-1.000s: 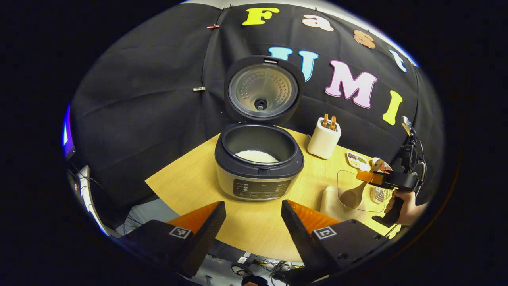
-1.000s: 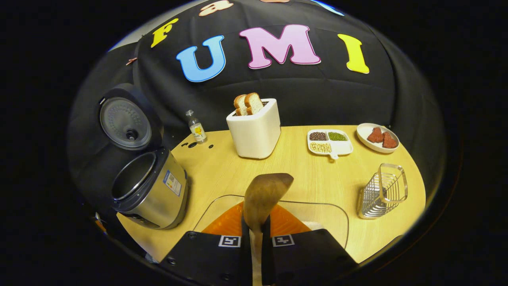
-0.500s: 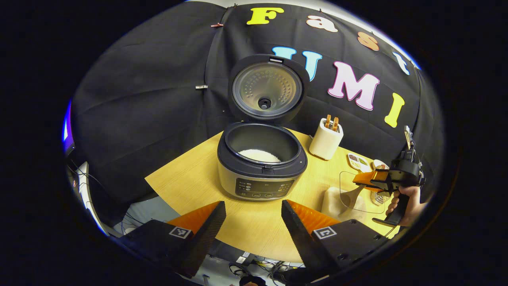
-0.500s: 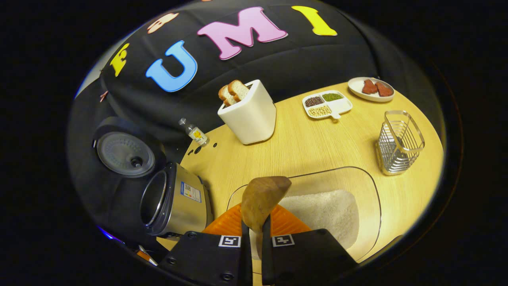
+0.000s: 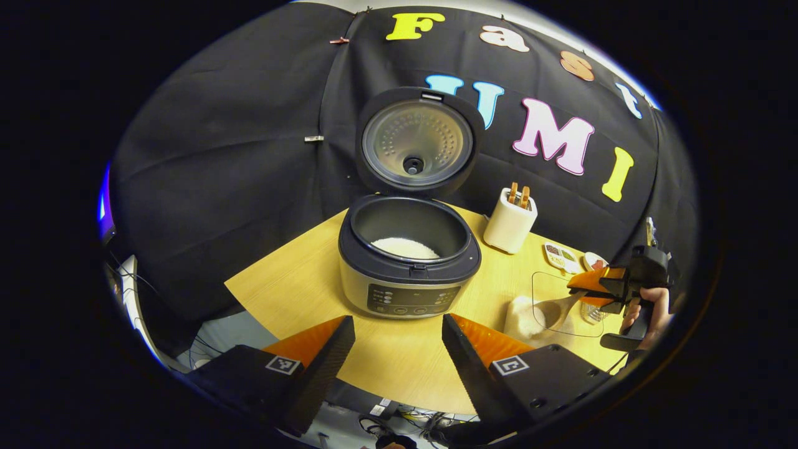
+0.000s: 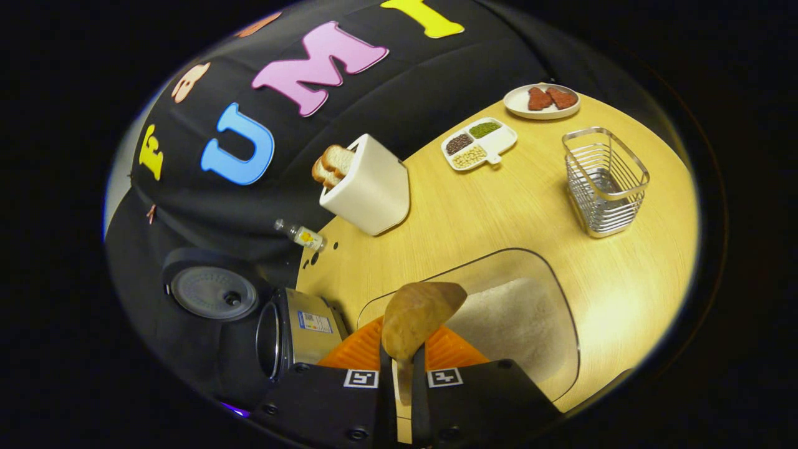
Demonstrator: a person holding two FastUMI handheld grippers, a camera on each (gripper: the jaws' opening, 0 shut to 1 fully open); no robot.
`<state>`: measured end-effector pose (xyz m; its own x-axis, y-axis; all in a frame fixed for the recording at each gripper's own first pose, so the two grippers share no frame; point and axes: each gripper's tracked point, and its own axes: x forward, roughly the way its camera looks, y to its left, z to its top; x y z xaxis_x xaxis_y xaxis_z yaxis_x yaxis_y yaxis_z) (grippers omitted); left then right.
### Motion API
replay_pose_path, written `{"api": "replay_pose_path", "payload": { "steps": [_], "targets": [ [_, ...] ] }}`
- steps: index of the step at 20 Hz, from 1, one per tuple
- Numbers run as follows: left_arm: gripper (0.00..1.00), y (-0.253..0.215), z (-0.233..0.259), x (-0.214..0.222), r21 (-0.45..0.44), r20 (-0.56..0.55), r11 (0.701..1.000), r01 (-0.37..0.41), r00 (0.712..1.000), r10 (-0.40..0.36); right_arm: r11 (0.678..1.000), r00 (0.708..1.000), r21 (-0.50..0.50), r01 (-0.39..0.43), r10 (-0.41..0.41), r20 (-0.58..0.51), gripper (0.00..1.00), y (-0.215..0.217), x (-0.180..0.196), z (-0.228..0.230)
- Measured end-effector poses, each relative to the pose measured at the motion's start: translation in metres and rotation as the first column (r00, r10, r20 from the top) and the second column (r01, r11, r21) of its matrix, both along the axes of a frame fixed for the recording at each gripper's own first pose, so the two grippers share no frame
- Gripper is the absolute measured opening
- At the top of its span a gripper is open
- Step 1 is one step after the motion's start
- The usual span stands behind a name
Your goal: Close the left gripper, press the button to open the rice cooker; take a wooden spoon from the chopstick holder with the right hand, scoop a spoonful of rice and pour it into the rice cooker, then put the wooden spoon back into the chopstick holder.
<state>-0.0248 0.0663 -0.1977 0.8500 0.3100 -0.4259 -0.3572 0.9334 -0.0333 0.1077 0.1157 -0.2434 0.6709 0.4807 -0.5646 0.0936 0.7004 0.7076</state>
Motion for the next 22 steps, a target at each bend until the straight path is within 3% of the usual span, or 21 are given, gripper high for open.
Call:
{"api": "replay_pose_path", "payload": {
  "steps": [12,13,14,15,22],
  "targets": [
    [0.96,0.001,0.006,-0.006,-0.006,0.026,1.000,0.011,1.000,-0.011,0.978,0.991,0.163,0.130,-0.126,-0.038,0.13,-0.032,0.009,0.032],
    [0.96,-0.001,0.004,-0.008,-0.005,0.028,1.000,0.016,0.999,-0.016,0.974,0.990,0.181,0.137,-0.131,-0.041,0.18,-0.031,0.008,0.038],
    [0.96,-0.001,0.004,-0.010,-0.005,0.029,1.000,0.021,0.999,-0.021,0.969,0.990,0.201,0.142,-0.135,-0.047,0.13,-0.028,0.007,0.042],
    [0.92,-0.001,0.004,-0.012,-0.005,0.030,1.000,0.025,0.999,-0.025,0.964,0.989,0.221,0.145,-0.137,-0.051,0.13,-0.025,0.005,0.049],
    [0.95,0.004,-0.003,-0.026,-0.030,0.038,0.999,0.034,0.999,-0.032,0.920,0.984,0.351,0.176,-0.164,-0.065,0.13,0.002,0.008,0.097]
  ]
}}
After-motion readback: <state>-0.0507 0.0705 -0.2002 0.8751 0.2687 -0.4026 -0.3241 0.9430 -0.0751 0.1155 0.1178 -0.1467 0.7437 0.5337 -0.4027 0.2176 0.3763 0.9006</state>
